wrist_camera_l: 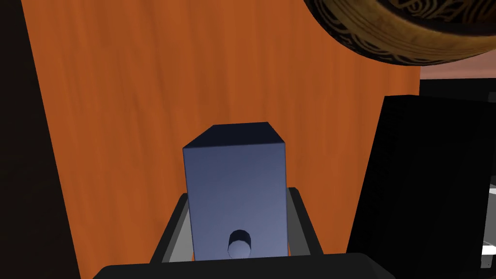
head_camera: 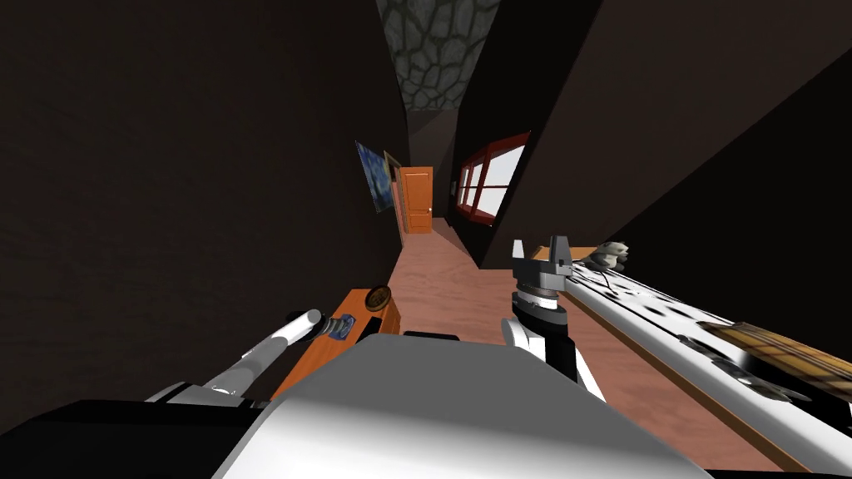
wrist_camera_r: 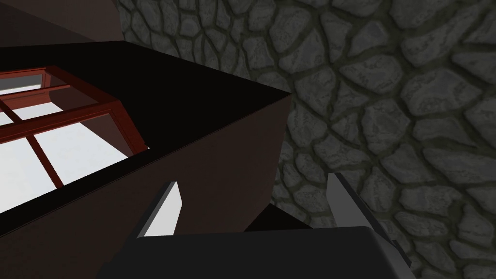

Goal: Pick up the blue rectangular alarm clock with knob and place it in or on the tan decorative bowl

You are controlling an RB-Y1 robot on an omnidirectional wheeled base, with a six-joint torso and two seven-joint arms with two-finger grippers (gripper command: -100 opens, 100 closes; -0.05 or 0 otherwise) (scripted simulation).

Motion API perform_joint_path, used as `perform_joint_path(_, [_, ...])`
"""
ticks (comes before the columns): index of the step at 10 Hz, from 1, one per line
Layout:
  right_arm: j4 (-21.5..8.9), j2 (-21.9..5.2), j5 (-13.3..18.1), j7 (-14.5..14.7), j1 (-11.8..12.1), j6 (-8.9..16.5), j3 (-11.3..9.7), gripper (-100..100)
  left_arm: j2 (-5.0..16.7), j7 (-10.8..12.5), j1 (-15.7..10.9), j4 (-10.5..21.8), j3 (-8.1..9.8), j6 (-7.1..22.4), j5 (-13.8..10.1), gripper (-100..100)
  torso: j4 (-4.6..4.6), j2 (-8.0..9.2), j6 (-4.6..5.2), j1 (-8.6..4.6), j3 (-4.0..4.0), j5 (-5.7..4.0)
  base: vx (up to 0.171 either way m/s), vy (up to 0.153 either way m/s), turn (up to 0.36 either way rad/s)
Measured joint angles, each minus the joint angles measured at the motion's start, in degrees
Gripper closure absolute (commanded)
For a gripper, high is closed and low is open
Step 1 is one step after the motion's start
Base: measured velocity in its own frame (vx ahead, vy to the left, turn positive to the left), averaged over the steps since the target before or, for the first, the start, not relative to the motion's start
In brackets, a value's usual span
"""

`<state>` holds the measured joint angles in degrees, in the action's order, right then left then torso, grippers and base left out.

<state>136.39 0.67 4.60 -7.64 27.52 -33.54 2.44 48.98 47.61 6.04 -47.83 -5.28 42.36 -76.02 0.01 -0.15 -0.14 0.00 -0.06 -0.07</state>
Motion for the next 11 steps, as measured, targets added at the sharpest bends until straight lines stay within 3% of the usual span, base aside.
perform_joint_path(3, [0.0, 0.0, 0.0, 0.0, -0.01, 0.0, -0.01, 0, 3.24, 0.36, -2.14, -2.85, -0.59, 1.78, -3.4, 100, 0.05, 0.22, 0.09, -0.15, 0.13, 0.02, -0.057, -0.047, 0.046])
perform_joint_path(6, [0.0, 0.0, 0.0, 0.0, -0.01, 0.0, -0.01, 0, 6.28, -1.18, -2.81, -4.54, -0.17, 3.79, -7.67, 100, 0.04, 0.14, 0.08, -0.11, 0.09, 0.01, -0.025, -0.035, 0.032])
perform_joint_path(7, [0.0, 0.0, 0.0, 0.0, -0.01, 0.0, 0.0, 0, 6.81, -0.34, -2.64, -6.06, -0.49, 3.93, -7.57, 100, 0.03, 0.1, 0.12, -0.07, 0.07, 0.05, -0.025, -0.041, 0.029])
perform_joint_path(10, [0.0, 0.0, 0.0, 0.0, -0.01, 0.0, -0.01, 0, 9.76, -0.49, -4.59, -7.72, -1.08, 5.94, -11.21, 100, 0.05, 0.1, 0.16, -0.23, 0.08, 0.03, -0.022, -0.056, 0.011])
perform_joint_path(11, [0.0, 0.0, 0.0, 0.0, -0.01, 0.0, -0.01, 0, 10.37, 0.22, -4.39, -9.02, -1.22, 6.23, -11.45, 100, 0.04, 0.09, 0.14, -0.15, 0.07, 0.03, -0.01, -0.041, -0.01])
